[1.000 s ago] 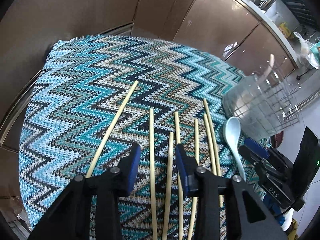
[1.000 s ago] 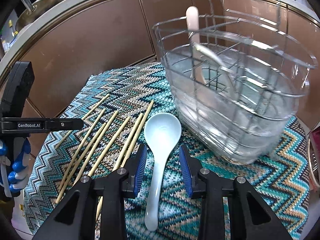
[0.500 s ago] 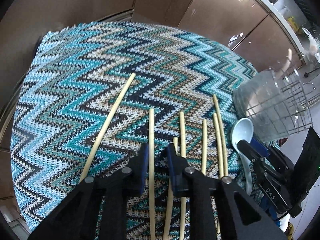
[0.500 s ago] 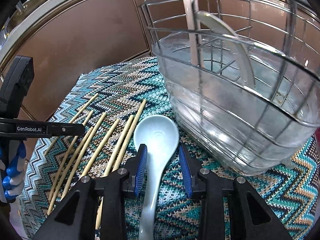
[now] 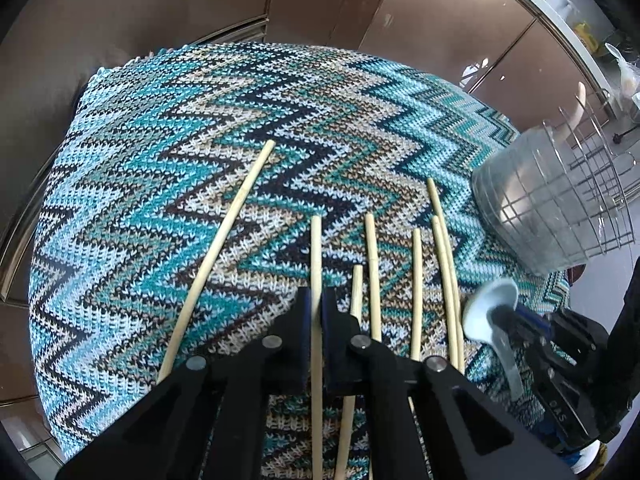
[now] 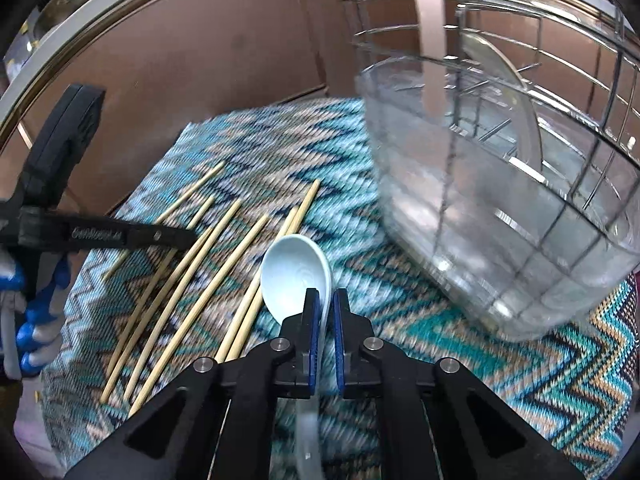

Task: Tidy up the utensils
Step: 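Grasp a chopstick with the left tool while the right tool grasps the white ladle spoon, then carry the chopstick and ladle spoon up to the utensil holder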

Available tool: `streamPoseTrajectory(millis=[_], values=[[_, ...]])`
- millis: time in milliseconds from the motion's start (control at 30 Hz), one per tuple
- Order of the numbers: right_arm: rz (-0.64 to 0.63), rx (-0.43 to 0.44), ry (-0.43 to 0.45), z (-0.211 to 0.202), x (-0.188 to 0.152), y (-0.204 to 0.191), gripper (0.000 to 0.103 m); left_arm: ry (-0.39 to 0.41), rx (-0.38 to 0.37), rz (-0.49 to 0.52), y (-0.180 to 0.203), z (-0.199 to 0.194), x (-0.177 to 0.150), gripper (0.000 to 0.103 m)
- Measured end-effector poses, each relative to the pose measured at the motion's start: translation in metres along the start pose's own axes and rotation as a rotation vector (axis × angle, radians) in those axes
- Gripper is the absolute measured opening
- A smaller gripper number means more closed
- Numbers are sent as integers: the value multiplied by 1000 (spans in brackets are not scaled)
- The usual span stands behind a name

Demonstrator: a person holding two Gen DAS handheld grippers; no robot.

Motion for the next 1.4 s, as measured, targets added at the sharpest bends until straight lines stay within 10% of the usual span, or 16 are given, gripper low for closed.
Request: streamPoseTrajectory(millis=[400, 567, 900, 1400], values=[[-167, 56, -167, -18, -28, -21, 7, -20, -10, 27, -9, -8, -10, 5], [-269, 67, -214, -4, -12, -32, 32, -27, -17, 25, -17, -11, -12, 5], [-422, 120, -330, 22, 10, -34, 21, -20, -22, 38, -20, -12, -9, 5], [-454, 0, -128, -54, -10, -37, 5, 171, -1, 54, 0, -93, -30, 4]])
Point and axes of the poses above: each gripper's, at about its wrist camera, not at the fingertips, and z roughly the way its jaws point, y to its right, x to its top, the point moved 2 cm from there along z, roughly the way its jaws point, and after that the axes turned 5 degrees about z, right-handed, at the moved point
